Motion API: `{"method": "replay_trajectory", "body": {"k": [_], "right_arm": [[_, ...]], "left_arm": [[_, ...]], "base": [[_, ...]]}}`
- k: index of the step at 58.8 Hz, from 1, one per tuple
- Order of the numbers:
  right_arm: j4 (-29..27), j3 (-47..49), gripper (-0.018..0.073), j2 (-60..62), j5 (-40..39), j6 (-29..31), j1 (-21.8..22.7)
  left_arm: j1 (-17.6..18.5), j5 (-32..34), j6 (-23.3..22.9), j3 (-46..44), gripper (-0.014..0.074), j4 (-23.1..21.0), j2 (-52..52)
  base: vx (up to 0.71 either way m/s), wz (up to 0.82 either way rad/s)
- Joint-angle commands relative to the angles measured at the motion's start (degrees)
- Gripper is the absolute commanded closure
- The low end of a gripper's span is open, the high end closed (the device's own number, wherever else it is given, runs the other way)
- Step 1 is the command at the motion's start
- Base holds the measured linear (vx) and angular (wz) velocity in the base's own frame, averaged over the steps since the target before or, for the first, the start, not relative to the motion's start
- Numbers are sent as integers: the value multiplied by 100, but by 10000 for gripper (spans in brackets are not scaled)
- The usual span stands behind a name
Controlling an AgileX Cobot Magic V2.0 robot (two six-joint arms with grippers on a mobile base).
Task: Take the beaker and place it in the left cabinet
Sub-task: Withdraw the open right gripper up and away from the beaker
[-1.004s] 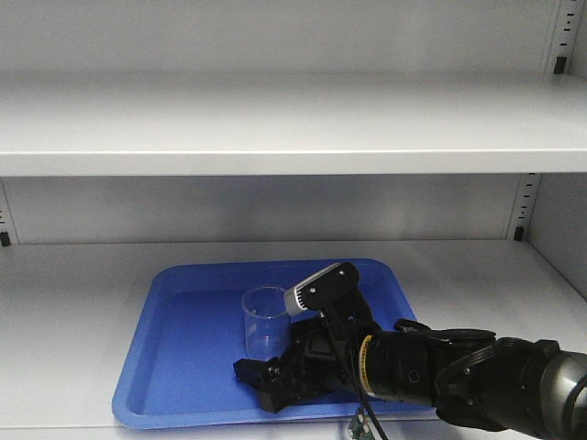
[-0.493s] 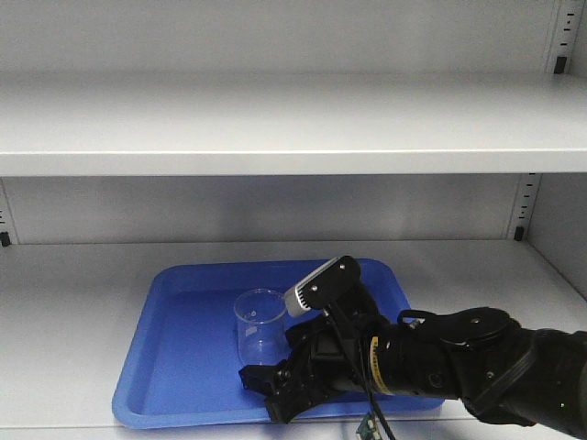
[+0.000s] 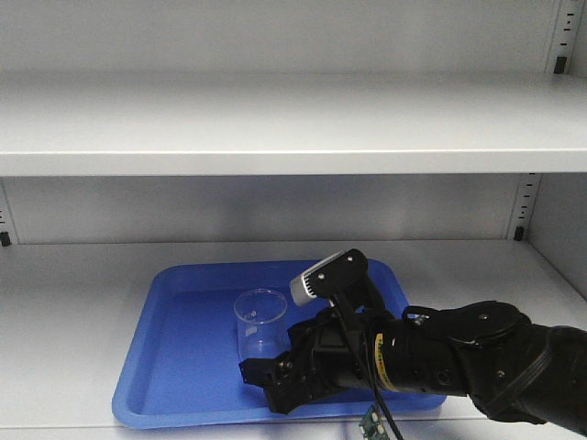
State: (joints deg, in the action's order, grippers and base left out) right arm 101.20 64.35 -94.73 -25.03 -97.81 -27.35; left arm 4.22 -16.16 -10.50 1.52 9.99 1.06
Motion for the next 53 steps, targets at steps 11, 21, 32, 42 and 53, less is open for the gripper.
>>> {"method": "replay_trajectory", "body": {"k": [11, 21, 32, 42, 53], "right_arm": [[183, 160, 36, 589, -12, -256, 2], [183, 160, 86, 772, -12, -402, 2], [183, 160, 132, 994, -2, -402, 2], [183, 160, 221, 1235, 11, -402, 2], [183, 160, 475, 1575, 52, -407, 2]], "left_arm": [[-1, 474, -24, -65, 593, -1, 55], [-1, 474, -24, -65, 593, -1, 55], [-1, 474, -24, -65, 593, -1, 55], [-1, 474, -24, -65, 593, -1, 55], [-1, 474, -24, -65, 593, -1, 55]], "base": [[0, 0], [0, 0], [0, 0], [0, 0], [0, 0]]}}
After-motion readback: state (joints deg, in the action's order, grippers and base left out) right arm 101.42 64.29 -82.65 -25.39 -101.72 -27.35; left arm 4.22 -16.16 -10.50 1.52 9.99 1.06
